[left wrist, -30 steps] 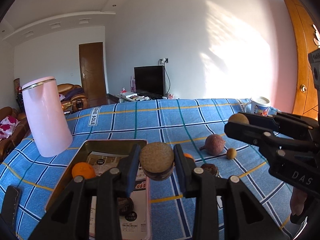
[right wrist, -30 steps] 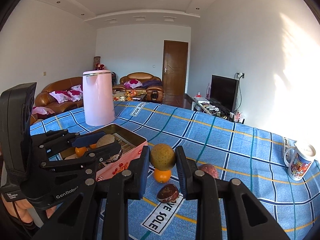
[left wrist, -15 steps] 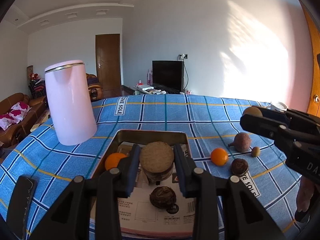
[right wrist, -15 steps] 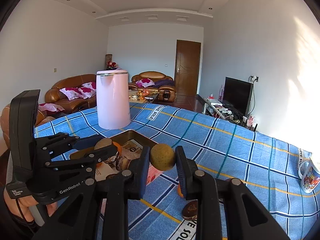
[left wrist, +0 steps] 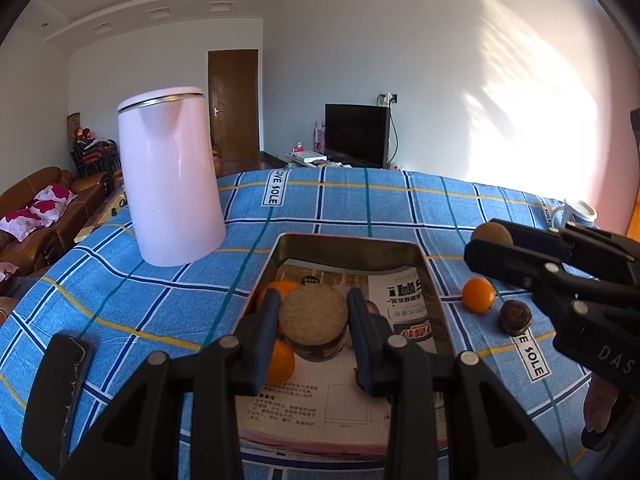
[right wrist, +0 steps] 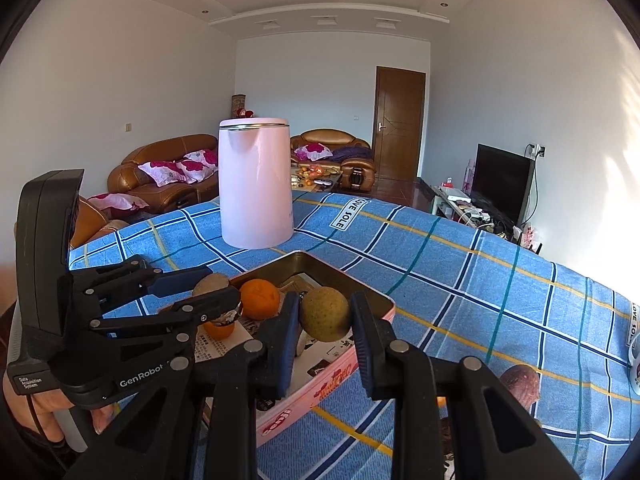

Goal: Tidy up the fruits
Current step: 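Release the round cake into the tin with the left tool while the right tool drops the kiwi-like fruit, then grasp a brown mangosteen with the left tool while the right tool grasps a yellow kiwi-like fruit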

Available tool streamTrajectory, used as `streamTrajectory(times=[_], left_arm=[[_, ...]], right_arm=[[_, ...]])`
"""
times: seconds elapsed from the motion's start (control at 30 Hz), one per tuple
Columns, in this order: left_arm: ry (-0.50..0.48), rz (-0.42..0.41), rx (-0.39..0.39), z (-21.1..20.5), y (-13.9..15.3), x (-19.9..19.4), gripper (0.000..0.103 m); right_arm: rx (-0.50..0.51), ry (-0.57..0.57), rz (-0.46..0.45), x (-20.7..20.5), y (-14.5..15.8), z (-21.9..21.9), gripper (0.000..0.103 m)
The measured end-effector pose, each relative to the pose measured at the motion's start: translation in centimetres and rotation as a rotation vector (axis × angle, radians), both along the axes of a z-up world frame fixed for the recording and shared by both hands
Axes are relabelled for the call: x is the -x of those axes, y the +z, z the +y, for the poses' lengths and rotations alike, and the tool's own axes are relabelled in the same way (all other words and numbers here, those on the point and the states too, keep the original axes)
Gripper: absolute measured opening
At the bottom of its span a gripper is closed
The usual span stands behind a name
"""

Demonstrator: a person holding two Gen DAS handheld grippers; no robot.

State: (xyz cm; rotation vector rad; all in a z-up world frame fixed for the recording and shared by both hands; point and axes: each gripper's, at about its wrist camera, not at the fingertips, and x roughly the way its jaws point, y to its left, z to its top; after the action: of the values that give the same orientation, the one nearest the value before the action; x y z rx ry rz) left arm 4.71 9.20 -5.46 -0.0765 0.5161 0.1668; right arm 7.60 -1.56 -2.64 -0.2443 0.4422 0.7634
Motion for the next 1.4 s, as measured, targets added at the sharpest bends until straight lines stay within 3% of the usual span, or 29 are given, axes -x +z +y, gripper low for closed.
streamTrajectory(times=[0.73,0.8,0.83,0.93,1.03,1.2,1.4], left_arm=[[0.003,0.068,0.016,1.0,-1.1,-0.4,0.036],[0.015,0.069,0.014,1.0,-1.1,-0.3,0.042],[0.017,0.067,0.015,1.0,-1.1,-0.2,0.051],[0.037,0.051,0.006,1.0,-0.6,0.3,0.061],[0.037,0.012,0.031,0.8,0.3,0.8,0.081],[-0.036,-0.026,0.010,-2.7,1.7,0.4,0.082],[-0.151,-0.009,-0.051,-8.7,1.7,-1.8,0.082]], right_arm=[[0.068,0.036,0.120,-1.6,-3.7,3.8,0.028],[0.073,0.054,0.149,-1.9,-4.1,4.0,0.028],[0.078,0.061,0.158,-1.9,-4.3,4.0,0.028],[0.082,0.059,0.151,-1.6,-4.4,3.9,0.039],[0.063,0.043,0.128,-1.2,-3.7,2.3,0.056],[0.045,-0.064,0.074,-1.5,-2.1,-3.5,0.058],[0.058,-0.330,0.089,-4.5,-2.1,-12.1,0.058]])
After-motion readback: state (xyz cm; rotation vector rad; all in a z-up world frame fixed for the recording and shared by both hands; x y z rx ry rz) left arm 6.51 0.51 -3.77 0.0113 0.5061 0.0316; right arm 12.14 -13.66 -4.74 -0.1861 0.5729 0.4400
